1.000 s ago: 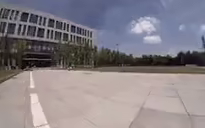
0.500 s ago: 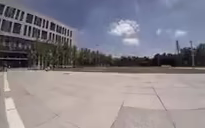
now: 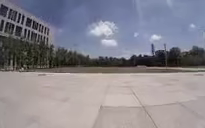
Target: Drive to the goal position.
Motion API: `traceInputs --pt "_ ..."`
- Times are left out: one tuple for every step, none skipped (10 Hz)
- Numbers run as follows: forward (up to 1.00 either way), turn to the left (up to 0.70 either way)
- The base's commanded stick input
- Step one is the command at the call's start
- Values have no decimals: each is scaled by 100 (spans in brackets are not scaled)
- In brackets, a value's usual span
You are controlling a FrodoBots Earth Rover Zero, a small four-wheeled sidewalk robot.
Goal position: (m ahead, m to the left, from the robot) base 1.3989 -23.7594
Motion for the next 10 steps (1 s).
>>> traceInputs --pt "0 -50" --pt "0 -50" --pt "0 -50" --pt "0 -50" --pt "0 -50" --pt "0 -50" --pt "0 -50" --pt "0 -50" --pt "0 -50" --pt "0 -50"
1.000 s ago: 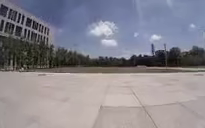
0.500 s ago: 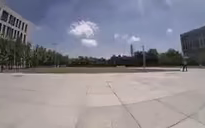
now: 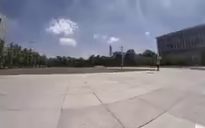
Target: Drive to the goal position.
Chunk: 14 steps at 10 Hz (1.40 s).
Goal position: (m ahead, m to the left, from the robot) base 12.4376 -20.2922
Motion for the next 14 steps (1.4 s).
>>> traceInputs --pt "0 -50" --pt "0 -50" --pt "0 -50" --pt "0 -50" --pt "0 -50" --pt "0 -50" --pt "0 -50" --pt "0 -50" --pt "0 -50" --pt "0 -50" --pt "0 -50" --pt "0 -50" --pt "0 -50" --pt "0 -50"
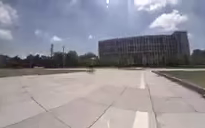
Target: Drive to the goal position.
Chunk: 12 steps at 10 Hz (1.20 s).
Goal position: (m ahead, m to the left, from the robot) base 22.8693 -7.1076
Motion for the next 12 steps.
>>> traceInputs --pt "0 -50" --pt "0 -50" --pt "0 -50" --pt "0 -50" --pt "16 -45" --pt "50 0" --pt "50 0" --pt "50 0" --pt "50 0" --pt "50 0" --pt "50 0" --pt "50 0"
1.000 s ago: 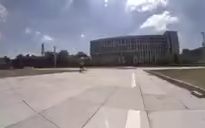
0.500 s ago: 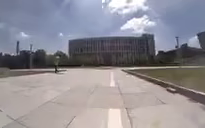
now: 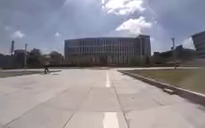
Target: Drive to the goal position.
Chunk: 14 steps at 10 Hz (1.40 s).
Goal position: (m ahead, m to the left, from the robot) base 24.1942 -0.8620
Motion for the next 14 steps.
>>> traceInputs --pt "50 0" --pt "50 0" --pt "50 0" --pt "50 0" --pt "50 0" --pt "50 0" --pt "50 0" --pt "50 0" --pt "50 0" --pt "50 0" --pt "50 0" --pt "50 -43" --pt "50 -50" --pt "50 -2"
